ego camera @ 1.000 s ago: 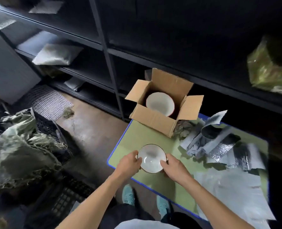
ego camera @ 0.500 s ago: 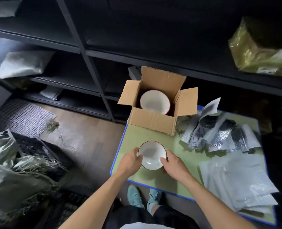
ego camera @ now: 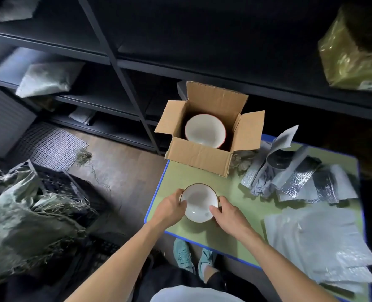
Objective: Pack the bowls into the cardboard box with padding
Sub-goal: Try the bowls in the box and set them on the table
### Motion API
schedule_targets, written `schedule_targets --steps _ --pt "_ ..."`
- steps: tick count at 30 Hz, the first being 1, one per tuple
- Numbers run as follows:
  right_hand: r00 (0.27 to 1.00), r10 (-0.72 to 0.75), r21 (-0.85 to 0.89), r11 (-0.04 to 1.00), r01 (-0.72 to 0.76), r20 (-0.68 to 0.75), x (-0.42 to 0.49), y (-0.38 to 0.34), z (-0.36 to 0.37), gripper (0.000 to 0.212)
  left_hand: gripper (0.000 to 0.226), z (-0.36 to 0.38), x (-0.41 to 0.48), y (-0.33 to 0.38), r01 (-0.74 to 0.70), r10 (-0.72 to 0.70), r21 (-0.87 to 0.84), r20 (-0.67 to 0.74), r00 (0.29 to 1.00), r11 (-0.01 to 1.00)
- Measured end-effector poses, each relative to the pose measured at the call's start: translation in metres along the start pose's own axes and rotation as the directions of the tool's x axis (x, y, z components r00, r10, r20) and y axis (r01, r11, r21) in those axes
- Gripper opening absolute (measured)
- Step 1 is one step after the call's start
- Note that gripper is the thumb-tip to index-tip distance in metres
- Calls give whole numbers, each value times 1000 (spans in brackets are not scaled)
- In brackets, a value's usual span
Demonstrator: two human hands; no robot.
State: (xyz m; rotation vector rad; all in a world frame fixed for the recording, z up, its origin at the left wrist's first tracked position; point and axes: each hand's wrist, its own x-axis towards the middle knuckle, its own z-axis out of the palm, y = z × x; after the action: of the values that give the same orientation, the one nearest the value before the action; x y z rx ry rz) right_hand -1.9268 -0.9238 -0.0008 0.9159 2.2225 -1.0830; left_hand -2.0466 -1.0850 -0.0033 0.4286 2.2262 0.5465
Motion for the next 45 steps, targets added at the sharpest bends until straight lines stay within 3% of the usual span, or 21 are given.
schedule_targets --steps 10,14,19,24,27,30,36,40,45 --pt "985 -173 -209 964 165 -24 -2 1 -20 32 40 -3 -12 6 -36 41 43 -111 993 998" --pt "959 -271 -335 914 231 -80 -10 -2 -27 38 35 -15 -20 10 -121 148 131 -221 964 984" --pt "940 -318 -377 891 251 -126 -26 -12 -48 41 27 -44 -24 24 -286 346 216 -333 877 933" --pt "916 -341 -393 888 240 -210 -50 -41 -76 34 20 -90 -19 53 -465 555 304 -401 729 831" --pt "893 -353 -448 870 205 -278 -62 -70 -95 27 20 -114 -5 71 -514 627 360 -417 658 779" --pt "867 -322 -430 892 143 -380 -66 -93 -112 29 21 -127 11 82 -495 637 402 -441 633 770" --pt "841 -296 -332 931 149 -453 -36 -112 -130 21 49 -130 45 86 -366 540 458 -340 770 810" --pt "837 -290 -379 919 108 -463 6 -118 -131 28 54 -125 54 85 -386 551 442 -344 760 809" --pt "880 -171 -480 874 -72 -443 50 -134 -132 25 66 -129 63 86 -342 541 491 -353 763 802"
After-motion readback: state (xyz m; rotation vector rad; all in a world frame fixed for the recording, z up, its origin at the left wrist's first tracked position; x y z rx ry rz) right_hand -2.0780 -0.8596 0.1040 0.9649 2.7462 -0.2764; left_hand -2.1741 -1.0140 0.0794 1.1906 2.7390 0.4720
